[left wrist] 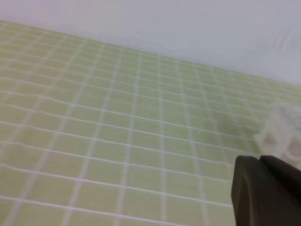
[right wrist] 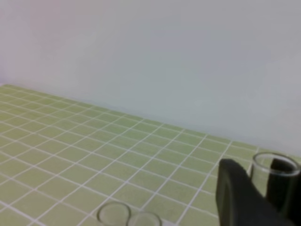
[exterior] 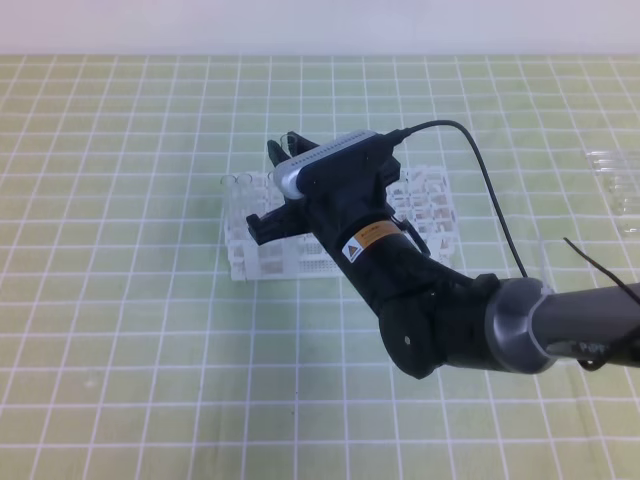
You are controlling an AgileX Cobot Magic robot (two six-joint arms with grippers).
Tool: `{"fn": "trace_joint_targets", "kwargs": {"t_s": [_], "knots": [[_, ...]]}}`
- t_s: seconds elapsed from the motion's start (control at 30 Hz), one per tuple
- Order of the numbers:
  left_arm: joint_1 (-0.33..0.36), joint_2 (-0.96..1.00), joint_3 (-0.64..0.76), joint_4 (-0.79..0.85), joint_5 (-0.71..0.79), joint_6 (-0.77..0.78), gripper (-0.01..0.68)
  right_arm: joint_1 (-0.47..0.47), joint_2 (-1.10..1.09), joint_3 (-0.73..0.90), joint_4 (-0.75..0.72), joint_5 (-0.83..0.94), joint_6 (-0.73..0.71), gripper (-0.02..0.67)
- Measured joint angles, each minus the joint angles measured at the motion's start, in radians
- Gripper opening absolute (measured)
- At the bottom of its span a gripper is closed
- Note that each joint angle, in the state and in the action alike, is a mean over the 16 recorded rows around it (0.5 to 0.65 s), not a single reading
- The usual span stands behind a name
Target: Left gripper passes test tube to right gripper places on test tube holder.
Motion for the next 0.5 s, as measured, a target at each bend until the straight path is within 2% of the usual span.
{"fn": "trace_joint_targets", "kwargs": {"t_s": [0.27, 0.5], "knots": [[0.0, -0.001, 0.005, -0.193, -0.049, 0.093, -0.002, 0.0, 0.0, 0.0, -0.001, 0.014, 0.001, 0.137], [0.0, 0.004, 0.002, -0.336, -0.05, 0.251, -0.002, 0.0, -0.002, 0.0, -0.002, 0.019, 0.002, 0.266]]}}
